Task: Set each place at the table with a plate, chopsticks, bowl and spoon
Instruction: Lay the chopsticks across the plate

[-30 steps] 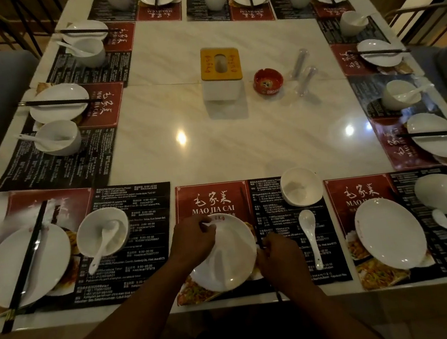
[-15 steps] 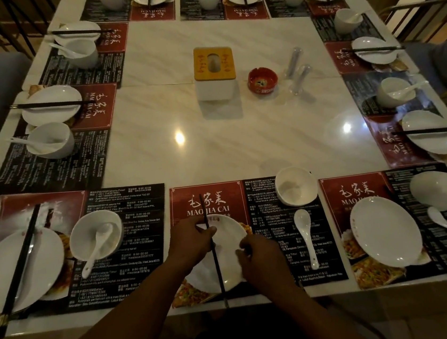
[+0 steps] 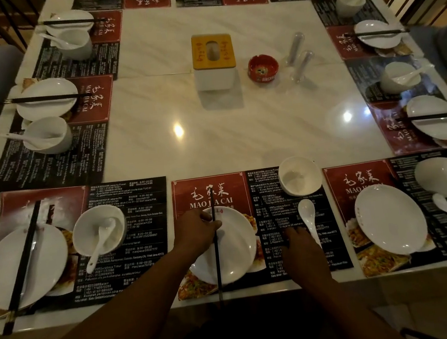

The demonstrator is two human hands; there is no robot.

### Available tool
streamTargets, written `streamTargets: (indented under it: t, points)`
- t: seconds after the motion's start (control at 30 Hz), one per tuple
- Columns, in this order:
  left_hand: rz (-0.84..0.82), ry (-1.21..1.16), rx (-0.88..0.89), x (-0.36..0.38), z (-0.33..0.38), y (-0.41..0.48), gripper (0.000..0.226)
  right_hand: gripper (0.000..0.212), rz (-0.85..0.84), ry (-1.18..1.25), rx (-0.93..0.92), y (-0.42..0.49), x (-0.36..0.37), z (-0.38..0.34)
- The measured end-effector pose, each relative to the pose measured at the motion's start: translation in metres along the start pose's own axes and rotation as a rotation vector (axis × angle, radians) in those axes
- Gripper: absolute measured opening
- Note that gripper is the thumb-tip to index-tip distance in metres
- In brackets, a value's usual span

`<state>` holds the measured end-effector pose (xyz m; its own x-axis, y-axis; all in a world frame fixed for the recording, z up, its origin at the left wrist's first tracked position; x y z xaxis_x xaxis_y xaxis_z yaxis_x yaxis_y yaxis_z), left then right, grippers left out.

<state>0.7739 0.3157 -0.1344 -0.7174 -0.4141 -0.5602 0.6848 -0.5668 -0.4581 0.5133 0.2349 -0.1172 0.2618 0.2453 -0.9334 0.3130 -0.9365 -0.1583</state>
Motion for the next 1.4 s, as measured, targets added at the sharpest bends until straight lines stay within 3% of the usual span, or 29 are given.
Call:
streamTargets:
  t: [0.23,0.63,0.97,1.27,1.4]
  points:
    - [0.057,0.186,0.112,-0.001,0.007,0.002,0.016,0.017,0.006,-0.006,0.015,0.002,-0.004,-0.002]
    - [-0.018,0.113,0.100,0.003,0.006,0.006,0.015,0.021,0.037,0.219,0.205,-0.003,-0.014,0.000]
    - [0.029,0.149,0.195,-0.012,0.008,0.008,0.023,0.026,-0.057,0.357,0.158,-0.016,0.001,-0.070]
    - [0.143,0.250,0.292,-0.062,-0.004,0.020,0.012,0.028,-0.117,0.306,0.172,-0.026,0.035,-0.099]
    - [0.099,0.270,0.327,-0.066,-0.012,0.022,0.016,0.027,-0.102,0.294,0.172,-0.026,0.038,-0.102]
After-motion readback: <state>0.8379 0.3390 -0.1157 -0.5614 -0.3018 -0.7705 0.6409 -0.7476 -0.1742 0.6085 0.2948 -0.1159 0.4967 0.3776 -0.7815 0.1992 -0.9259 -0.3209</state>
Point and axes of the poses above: each hand's wrist, its own y-axis towards the middle knuckle, its own x-axis out of the palm, z = x × y, the point moved 8 cm from there along y, towards the middle knuckle, and after that the axes turned 10 degrees about z, right-handed, at the moved point
